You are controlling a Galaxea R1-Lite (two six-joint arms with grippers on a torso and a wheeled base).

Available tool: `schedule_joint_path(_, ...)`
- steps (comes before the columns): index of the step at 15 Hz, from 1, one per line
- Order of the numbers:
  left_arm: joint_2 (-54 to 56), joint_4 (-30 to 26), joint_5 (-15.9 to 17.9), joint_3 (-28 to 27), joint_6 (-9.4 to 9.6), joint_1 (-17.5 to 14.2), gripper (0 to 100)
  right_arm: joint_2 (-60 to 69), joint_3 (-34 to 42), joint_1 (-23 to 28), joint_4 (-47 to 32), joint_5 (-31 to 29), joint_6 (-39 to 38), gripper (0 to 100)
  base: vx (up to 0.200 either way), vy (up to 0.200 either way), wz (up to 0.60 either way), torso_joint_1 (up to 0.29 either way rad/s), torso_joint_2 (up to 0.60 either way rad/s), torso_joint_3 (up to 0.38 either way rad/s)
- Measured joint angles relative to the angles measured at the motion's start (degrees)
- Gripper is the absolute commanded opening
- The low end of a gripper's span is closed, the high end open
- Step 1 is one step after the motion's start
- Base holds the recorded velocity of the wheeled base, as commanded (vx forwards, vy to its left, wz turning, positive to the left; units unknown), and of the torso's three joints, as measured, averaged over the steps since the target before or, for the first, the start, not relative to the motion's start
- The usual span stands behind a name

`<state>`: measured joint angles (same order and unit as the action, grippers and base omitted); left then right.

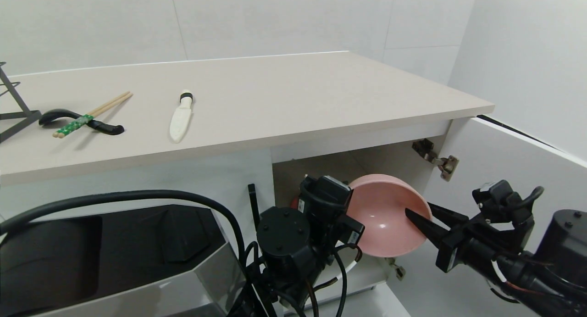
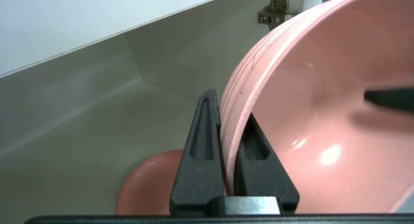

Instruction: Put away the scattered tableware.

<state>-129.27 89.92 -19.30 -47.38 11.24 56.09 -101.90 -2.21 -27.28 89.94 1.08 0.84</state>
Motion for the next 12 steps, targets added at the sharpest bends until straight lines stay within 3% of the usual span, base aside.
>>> schedule_joint_path(5, -0.1, 0.0, 0.0, 0.0, -0.16, -0.1, 0, 0.5, 0.2, -1.4, 0.0, -0.2, 0.0, 0, 0.000, 0.000, 0.00, 0.000, 0.00, 0.000)
schedule_joint_path(6, -0.1, 0.0, 0.1, -0.1, -0.27, 0.0, 100, 0.5, 0.2, -1.4, 0.0, -0.1, 0.0, 0, 0.000, 0.000, 0.00, 0.000, 0.00, 0.000)
schedule_joint_path(8, -0.2, 0.0, 0.6, -0.1, -1.28, 0.4, 100, 0.5, 0.1, -1.4, 0.0, 0.0, 0.1, 0, 0.000, 0.000, 0.00, 0.000, 0.00, 0.000)
schedule_joint_path(12, 0.0, 0.0, 0.9, 0.5, -0.90, 0.9, 100, 0.4, 0.2, -0.9, 0.0, 0.0, 0.0, 0, 0.000, 0.000, 0.00, 0.000, 0.00, 0.000)
